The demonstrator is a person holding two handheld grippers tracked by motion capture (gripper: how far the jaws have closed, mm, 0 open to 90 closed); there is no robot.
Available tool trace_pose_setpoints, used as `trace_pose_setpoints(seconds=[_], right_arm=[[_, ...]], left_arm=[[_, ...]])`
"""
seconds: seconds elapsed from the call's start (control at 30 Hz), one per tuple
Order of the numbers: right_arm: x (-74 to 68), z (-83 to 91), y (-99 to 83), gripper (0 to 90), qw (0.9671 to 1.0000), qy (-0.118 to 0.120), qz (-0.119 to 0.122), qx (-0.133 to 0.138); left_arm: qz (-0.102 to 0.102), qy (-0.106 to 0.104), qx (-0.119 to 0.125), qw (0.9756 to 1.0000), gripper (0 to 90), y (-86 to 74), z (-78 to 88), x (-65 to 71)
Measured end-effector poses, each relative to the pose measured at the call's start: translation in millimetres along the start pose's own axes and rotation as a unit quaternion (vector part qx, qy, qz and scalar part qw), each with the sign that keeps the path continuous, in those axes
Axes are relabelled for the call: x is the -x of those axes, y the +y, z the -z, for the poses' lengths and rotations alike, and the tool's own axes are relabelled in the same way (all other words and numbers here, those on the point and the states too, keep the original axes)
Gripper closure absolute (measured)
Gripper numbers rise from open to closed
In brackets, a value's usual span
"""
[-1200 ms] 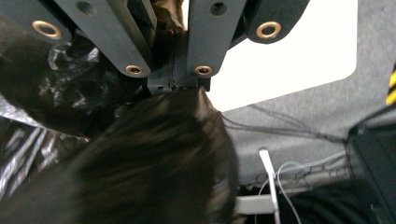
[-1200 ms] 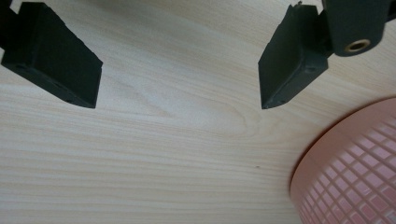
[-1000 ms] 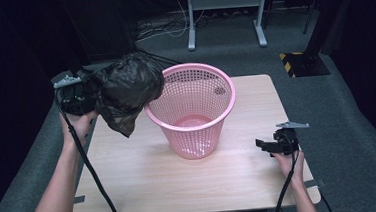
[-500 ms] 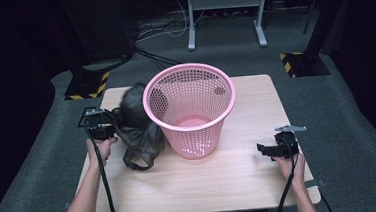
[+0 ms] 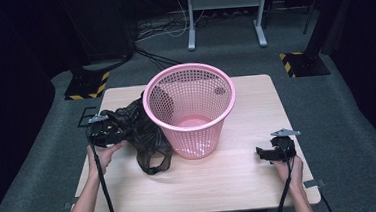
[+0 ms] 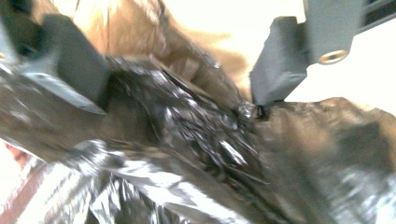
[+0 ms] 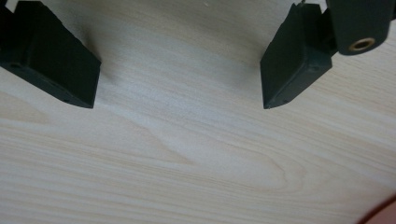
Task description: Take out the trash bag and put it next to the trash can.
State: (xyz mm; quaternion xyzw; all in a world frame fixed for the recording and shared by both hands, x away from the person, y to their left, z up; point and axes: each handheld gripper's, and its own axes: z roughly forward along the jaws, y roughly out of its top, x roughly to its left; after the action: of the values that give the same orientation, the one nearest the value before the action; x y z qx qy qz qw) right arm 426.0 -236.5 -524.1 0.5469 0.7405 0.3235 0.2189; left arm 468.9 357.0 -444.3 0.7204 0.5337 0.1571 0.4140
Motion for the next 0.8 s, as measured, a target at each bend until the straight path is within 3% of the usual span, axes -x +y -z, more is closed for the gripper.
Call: trace_pose_setpoints(seconds=[0.13,0.23,0.4,0.63,0.8], right_arm=[[-1.0,-0.4,-3.3,10.3,0.9999,-0.008,0.006,0.01],[-0.9,-0.5,-3.5,10.1,0.9999,-0.009,0.006,0.011],[-0.8,-0.6,-4.0,9.7,0.9999,-0.01,0.006,0.012],[-0.5,1.0,-5.6,9.4,0.9999,-0.01,0.006,0.012],[1.2,5.4,-9.9,9.4,0.9999,-0.01,0.006,0.011]], left_arm=[[-0.014,0.003,0.0,0.9999,12.3,-11.1,13.5,4.5],[-0.025,0.0,-0.006,0.9997,0.0,-20.2,24.4,9.9],[-0.045,0.007,0.003,0.9989,0.0,-41.5,44.1,20.9],[-0.041,0.024,0.01,0.9988,0.1,-75.9,60.3,24.0],[-0.021,0.044,-0.005,0.9988,0.2,-105.6,51.6,14.0]])
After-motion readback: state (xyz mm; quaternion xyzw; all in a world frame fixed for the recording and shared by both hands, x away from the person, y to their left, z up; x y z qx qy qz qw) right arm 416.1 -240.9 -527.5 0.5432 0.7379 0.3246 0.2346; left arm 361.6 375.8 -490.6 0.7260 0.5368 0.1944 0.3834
